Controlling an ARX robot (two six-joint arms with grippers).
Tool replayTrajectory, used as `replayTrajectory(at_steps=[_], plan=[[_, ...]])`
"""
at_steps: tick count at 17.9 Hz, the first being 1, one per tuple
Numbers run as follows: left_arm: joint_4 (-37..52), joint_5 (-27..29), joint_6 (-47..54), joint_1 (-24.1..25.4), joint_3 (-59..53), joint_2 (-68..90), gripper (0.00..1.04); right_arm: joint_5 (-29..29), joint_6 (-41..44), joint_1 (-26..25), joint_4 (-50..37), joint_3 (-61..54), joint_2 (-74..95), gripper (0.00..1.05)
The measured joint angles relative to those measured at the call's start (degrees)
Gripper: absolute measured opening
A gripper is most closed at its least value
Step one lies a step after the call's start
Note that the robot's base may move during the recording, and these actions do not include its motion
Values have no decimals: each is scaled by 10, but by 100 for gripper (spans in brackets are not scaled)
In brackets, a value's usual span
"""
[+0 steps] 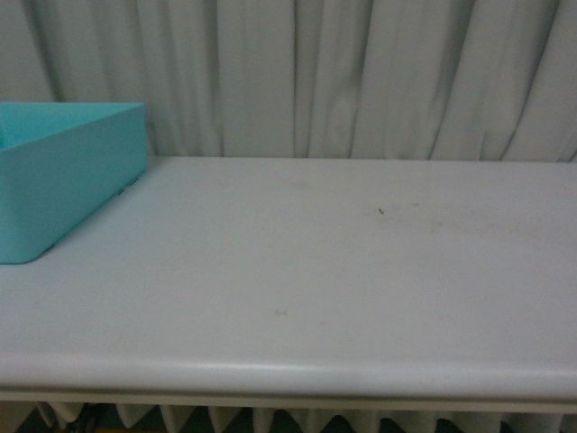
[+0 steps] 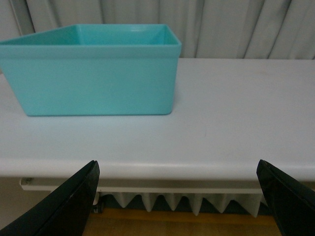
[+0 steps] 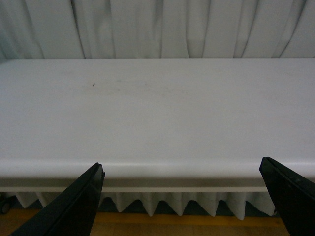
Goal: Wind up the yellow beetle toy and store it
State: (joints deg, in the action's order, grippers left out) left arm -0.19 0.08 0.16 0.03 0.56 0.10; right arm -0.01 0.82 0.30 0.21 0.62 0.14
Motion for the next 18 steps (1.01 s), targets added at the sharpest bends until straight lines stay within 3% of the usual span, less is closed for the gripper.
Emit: replayTrajectory(at_steps=[18], plan=[[-2, 0, 0, 0, 0, 0, 98, 0, -2, 0, 1, 0, 0, 98]])
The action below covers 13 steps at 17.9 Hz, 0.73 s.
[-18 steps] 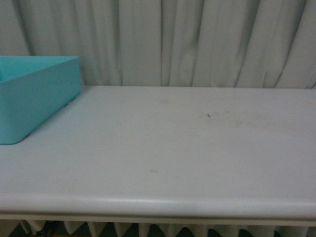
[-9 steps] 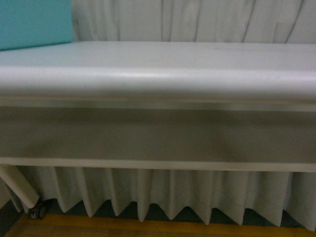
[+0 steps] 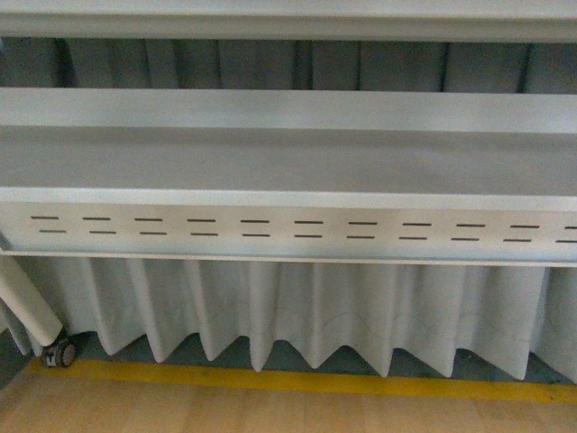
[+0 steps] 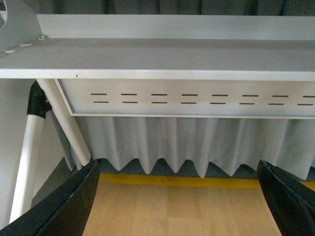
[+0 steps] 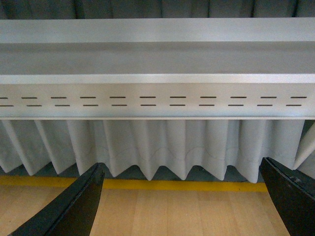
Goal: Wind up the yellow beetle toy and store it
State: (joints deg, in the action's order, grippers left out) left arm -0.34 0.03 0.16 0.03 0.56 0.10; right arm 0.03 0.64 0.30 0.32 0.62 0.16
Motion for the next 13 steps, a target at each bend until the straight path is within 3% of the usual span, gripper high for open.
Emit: replayTrajectory(at_steps=[13], plan=[[0, 0, 0, 0, 0, 0, 98, 0, 0, 0, 0, 0, 0, 98]])
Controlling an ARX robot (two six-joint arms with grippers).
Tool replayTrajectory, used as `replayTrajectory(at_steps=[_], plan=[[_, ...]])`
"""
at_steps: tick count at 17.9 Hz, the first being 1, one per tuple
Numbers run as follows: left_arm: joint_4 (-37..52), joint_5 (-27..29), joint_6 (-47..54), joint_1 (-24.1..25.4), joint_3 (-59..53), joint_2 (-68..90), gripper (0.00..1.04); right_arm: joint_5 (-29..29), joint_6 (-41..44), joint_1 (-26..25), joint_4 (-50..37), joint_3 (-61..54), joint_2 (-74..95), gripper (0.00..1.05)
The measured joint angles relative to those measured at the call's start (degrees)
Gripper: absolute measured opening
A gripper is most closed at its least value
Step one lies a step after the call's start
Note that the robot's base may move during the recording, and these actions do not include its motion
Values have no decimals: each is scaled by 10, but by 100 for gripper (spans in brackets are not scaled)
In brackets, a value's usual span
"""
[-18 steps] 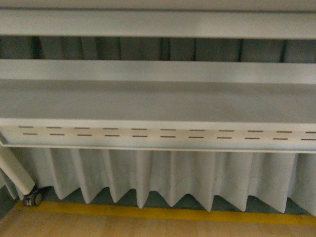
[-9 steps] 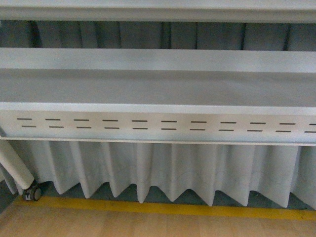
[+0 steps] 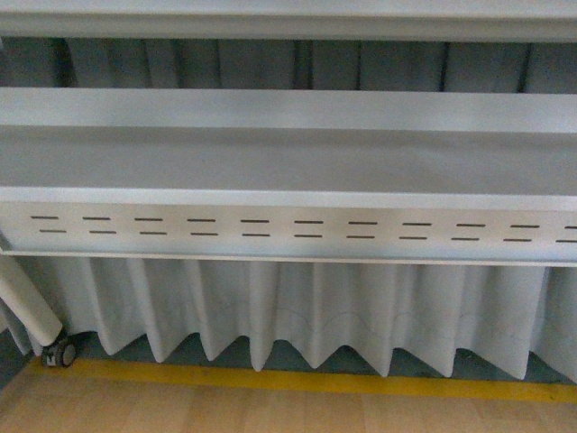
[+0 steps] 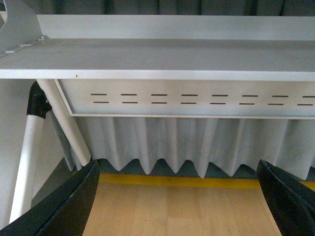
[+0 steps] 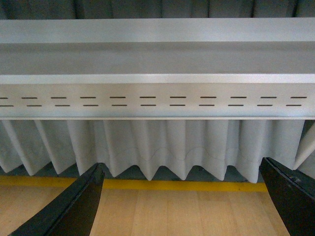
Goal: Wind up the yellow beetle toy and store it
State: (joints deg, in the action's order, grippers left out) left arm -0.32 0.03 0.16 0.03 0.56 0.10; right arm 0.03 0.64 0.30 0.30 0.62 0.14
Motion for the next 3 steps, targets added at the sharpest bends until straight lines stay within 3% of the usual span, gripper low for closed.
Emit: replayTrajectory(at_steps=[3], plan=[[0, 0, 0, 0, 0, 0, 98, 0, 0, 0, 0, 0, 0, 98]])
